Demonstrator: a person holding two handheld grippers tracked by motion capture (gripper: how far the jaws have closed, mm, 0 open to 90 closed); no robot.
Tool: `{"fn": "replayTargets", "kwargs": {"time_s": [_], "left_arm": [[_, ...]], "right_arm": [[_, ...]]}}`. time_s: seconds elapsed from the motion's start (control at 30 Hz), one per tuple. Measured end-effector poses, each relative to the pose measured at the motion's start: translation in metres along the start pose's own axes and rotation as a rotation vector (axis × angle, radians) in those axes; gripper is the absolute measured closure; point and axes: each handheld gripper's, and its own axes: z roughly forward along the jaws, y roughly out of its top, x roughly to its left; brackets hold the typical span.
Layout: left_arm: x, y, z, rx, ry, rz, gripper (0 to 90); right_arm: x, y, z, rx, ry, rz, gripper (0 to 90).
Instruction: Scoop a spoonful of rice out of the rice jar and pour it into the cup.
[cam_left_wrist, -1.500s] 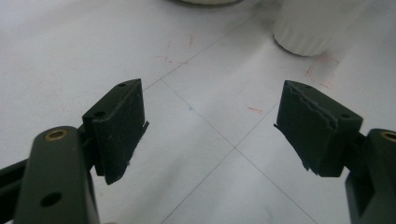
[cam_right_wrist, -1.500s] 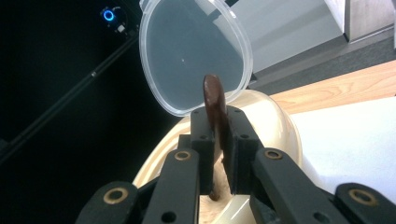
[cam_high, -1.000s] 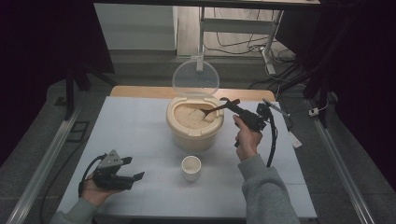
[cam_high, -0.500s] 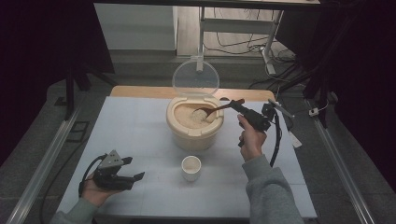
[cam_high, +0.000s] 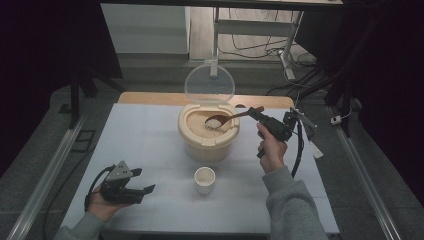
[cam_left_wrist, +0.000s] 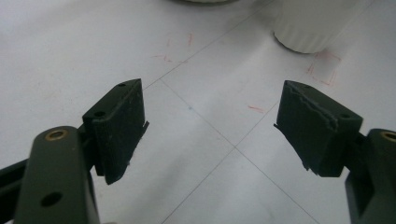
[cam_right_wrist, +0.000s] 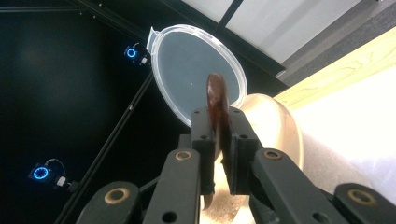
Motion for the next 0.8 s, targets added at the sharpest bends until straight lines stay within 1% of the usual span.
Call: {"fn": "replayTargets", "kwargs": {"time_s": [0.6, 0.8], "left_arm": [[0.0001, -0.0001, 0.0011, 0.007, -0.003, 0.005, 23.3], [-0.0002, -0.0001, 0.0009, 0.006, -0.003, 0.004, 23.4]], "right_arm": [[0.0043, -0.0003, -0.007, 0.015, 0.038, 0.021, 83.6], [0.003, -0.0008, -0.0079, 0.016, 0.038, 0.026, 83.7]]}}
